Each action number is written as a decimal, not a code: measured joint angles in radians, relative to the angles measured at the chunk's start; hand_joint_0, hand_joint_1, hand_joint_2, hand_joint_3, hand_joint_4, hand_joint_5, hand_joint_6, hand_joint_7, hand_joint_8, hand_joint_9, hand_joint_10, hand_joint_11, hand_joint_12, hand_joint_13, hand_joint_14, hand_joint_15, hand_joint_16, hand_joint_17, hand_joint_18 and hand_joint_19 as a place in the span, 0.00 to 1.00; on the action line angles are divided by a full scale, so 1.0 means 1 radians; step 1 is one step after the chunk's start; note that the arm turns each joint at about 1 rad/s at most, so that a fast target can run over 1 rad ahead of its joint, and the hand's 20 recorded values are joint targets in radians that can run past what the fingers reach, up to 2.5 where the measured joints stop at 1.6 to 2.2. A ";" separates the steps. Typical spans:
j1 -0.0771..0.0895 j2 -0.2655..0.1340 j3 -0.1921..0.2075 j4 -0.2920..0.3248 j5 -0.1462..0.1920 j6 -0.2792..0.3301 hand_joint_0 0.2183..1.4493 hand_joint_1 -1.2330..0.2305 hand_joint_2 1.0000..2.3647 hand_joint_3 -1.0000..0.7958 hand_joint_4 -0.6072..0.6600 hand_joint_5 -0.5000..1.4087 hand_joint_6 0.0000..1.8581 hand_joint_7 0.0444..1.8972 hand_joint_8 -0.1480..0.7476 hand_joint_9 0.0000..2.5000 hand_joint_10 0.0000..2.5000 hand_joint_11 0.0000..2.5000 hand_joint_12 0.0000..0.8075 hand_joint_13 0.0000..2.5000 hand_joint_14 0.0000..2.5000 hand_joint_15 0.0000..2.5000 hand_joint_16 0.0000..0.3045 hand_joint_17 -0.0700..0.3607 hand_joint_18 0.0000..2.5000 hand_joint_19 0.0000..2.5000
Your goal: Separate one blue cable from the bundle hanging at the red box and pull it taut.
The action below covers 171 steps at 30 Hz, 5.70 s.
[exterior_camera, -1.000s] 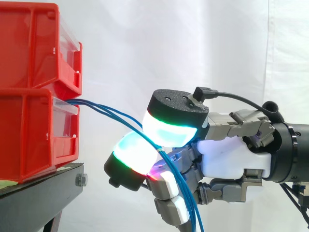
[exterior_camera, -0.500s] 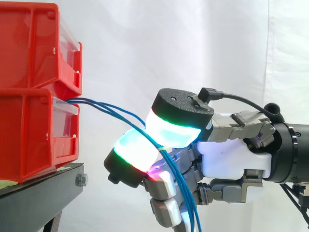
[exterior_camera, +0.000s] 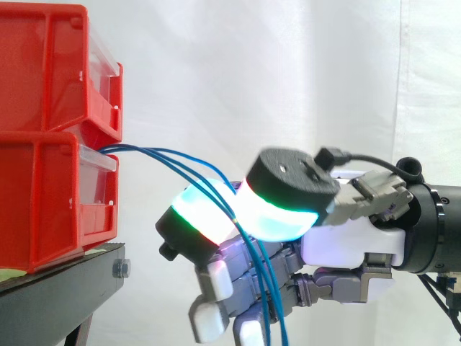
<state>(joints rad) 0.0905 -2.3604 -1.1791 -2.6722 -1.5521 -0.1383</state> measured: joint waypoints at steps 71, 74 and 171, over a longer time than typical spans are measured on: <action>-0.004 0.000 -0.024 0.000 0.012 0.041 0.32 0.42 0.01 0.37 0.62 0.18 0.38 0.62 0.55 0.42 0.01 0.38 0.50 0.34 0.01 0.21 0.17 0.43 0.38 0.27; -0.005 0.000 -0.030 -0.001 0.020 0.084 0.31 0.41 0.01 0.35 0.63 0.17 0.39 0.59 0.55 0.41 0.01 0.39 0.51 0.34 0.01 0.21 0.17 0.43 0.39 0.27; 0.001 0.000 -0.034 0.002 0.058 0.129 0.34 0.31 0.01 0.45 0.58 0.16 0.46 0.55 0.56 0.42 0.01 0.42 0.51 0.35 0.01 0.23 0.17 0.44 0.39 0.26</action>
<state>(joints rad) 0.0915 -2.3605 -1.2134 -2.6706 -1.4941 -0.0089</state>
